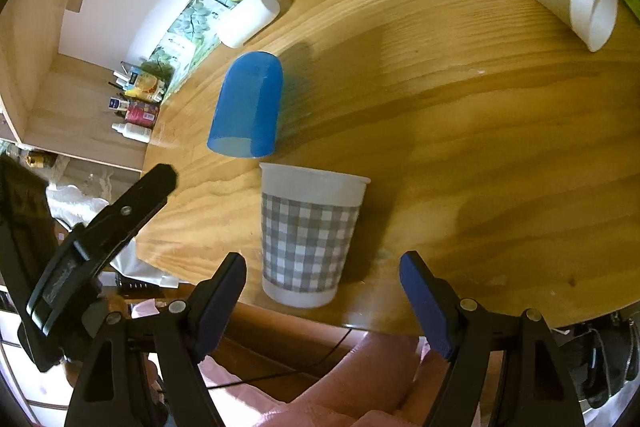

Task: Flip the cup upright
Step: 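Grasp the upright gingham cup with the right gripper, then carry the gingham cup with the right gripper toward the blue cup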

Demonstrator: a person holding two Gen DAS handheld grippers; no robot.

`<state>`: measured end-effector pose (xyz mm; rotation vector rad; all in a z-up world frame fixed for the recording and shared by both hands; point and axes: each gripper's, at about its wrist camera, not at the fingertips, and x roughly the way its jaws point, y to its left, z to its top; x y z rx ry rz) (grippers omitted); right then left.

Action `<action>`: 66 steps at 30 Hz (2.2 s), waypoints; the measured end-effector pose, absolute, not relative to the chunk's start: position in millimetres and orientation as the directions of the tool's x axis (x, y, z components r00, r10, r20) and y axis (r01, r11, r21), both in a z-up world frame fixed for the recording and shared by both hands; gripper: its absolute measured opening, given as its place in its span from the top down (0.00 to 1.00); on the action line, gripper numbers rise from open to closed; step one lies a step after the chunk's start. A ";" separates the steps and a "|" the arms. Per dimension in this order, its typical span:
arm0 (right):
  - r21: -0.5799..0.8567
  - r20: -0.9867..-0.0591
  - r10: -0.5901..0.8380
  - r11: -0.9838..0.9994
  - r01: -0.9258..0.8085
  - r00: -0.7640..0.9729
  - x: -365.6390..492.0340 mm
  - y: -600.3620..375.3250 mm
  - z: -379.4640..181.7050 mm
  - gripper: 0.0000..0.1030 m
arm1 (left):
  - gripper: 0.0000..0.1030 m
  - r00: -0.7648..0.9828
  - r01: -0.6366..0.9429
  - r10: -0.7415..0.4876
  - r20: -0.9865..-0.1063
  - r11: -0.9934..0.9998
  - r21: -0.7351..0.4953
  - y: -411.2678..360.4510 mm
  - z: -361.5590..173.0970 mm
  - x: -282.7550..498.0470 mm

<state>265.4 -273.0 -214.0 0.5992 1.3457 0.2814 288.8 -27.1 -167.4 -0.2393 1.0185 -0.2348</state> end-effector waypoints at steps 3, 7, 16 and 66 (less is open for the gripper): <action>0.563 -0.822 0.529 0.811 0.158 0.211 271.8 -265.8 -218.1 0.23 | 0.21 0.545 0.071 -0.288 -0.788 0.952 -0.299 -14.2 -163.5 286.1; 0.565 -0.822 0.531 0.806 0.176 0.205 280.8 -257.6 -223.7 0.23 | 0.21 0.552 0.054 -0.313 -0.773 0.938 -0.342 7.5 -159.1 283.2; 0.580 -0.814 0.545 0.777 0.244 0.202 293.6 -245.8 -234.1 0.23 | 0.21 0.571 0.070 -0.291 -0.768 0.949 -0.308 44.3 -149.9 266.7; 0.408 -0.818 0.185 0.854 0.322 0.545 302.1 -235.4 -203.8 0.38 | 0.21 0.504 0.511 -0.451 -0.737 0.843 -0.166 14.1 -125.4 302.0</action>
